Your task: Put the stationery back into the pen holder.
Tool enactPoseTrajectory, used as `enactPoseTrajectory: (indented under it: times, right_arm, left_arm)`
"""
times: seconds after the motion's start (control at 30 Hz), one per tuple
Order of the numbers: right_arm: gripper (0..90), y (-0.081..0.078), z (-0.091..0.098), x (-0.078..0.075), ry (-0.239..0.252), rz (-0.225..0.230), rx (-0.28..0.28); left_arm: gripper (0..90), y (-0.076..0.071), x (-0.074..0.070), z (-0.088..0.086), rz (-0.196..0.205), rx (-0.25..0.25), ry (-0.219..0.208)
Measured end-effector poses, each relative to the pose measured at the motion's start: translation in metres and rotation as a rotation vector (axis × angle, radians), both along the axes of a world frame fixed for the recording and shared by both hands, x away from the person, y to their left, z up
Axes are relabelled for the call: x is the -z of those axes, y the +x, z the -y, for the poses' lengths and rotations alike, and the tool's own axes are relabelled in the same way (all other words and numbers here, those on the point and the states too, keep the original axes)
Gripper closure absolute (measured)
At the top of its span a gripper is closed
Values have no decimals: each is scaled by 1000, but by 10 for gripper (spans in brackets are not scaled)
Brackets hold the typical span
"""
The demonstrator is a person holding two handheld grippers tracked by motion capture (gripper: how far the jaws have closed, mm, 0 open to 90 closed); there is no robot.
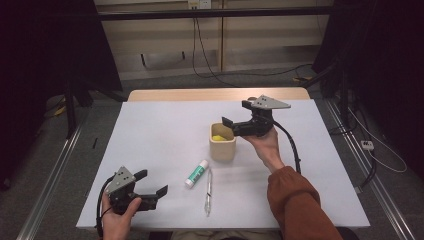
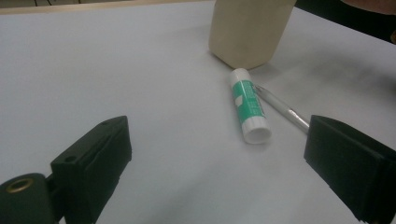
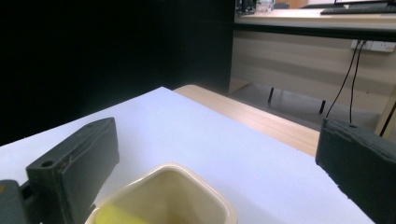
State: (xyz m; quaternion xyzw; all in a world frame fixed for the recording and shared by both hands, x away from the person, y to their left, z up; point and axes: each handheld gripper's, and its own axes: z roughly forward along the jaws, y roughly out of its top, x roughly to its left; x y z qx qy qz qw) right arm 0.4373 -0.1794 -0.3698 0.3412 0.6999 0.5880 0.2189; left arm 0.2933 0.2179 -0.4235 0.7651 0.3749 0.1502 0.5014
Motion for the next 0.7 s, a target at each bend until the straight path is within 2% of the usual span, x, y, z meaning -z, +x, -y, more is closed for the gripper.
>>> enactPoseTrajectory:
  times: [0.2,0.3,0.37,0.5,0.57,0.7]
  right_arm:
    - [0,-10,2,1,-18,28,54]
    - [0,-15,5,1,-25,17,31]
    - [0,-17,7,1,-16,-5,16]
    - [17,-20,10,4,-41,-92,4]
    - [17,-22,11,6,-43,-114,3]
    - [14,-29,13,9,-72,-126,19]
  left_arm:
    - [74,0,0,1,0,1,-1]
    - [74,0,0,1,-2,1,1]
    - [74,0,0,1,0,2,1]
    - [74,0,0,1,-2,0,0]
    - [74,0,0,1,-2,-1,0]
    - [74,0,0,1,-2,1,2]
